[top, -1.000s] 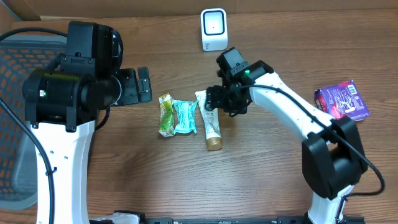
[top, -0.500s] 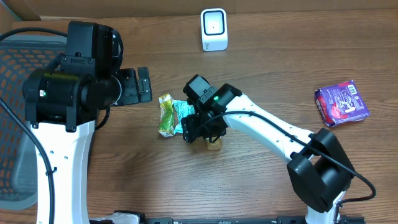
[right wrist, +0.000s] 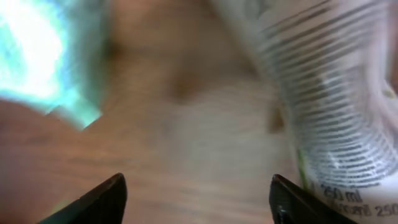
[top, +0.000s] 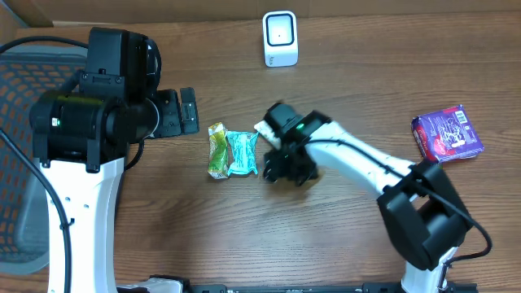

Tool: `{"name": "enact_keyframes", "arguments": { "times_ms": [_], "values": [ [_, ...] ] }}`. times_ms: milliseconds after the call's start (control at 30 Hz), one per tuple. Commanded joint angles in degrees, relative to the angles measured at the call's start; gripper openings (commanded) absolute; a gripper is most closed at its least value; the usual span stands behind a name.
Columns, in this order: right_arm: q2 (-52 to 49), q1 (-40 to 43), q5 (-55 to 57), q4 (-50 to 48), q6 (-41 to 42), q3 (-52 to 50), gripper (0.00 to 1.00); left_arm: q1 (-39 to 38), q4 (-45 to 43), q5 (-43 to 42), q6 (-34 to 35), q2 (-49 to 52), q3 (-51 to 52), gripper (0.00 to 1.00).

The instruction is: Scan the item barcode

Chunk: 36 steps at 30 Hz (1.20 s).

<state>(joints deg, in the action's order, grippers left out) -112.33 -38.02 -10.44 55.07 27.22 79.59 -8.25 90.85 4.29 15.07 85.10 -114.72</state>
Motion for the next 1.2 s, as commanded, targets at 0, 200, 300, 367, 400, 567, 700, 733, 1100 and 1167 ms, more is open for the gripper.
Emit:
{"name": "enact_keyframes", "arguments": {
  "times_ms": [0, 200, 300, 367, 400, 567, 700, 733, 1100, 1167],
  "values": [
    [0.9, 5.5, 8.0, -1.0, -3.9, 1.6, 0.77, 0.0, 0.0, 0.1, 0.8, -0.1, -0.2, 0.99],
    [0.9, 13.8, 8.7, -5.5, -12.8, 1.6, 0.80, 0.0, 0.0, 0.1, 0.8, -0.1, -0.2, 1.00],
    [0.9, 17.0, 8.9, -9.1, -15.4, 1.6, 0.81, 0.0, 0.0, 0.1, 0.8, -0.1, -0.2, 1.00],
    [0.9, 18.9, 9.1, -12.1, -15.5, 1.5, 0.81, 0.0, 0.0, 0.1, 0.8, -0.1, -0.2, 1.00],
    [0.9, 19.6, 9.0, -13.6, -15.5, 1.5, 0.82, 0.0, 0.0, 0.1, 0.8, -0.1, -0.2, 1.00],
    [0.9, 21.7, 4.9, -20.4, -11.0, 1.5, 0.89, 0.0, 0.0, 0.1, 0.8, -0.1, -0.2, 1.00],
    [0.9, 21.7, -0.5, -23.0, -5.3, 1.5, 0.91, 0.0, -0.1, 0.1, 0.8, -0.1, -0.2, 1.00],
    [0.9, 21.7, -1.2, -22.7, -3.0, 1.5, 0.90, 0.0, 0.0, 0.1, 0.8, -0.1, -0.2, 1.00],
    [2.0, 22.5, -5.1, -11.8, 13.6, 1.3, 0.83, 0.0, 0.0, 0.1, 0.8, -0.1, -0.2, 1.00],
    [1.5, 20.7, -5.0, -12.7, 14.8, 1.0, 0.83, 0.0, 0.0, 0.1, 0.8, -0.1, -0.2, 1.00]
  ]
}}
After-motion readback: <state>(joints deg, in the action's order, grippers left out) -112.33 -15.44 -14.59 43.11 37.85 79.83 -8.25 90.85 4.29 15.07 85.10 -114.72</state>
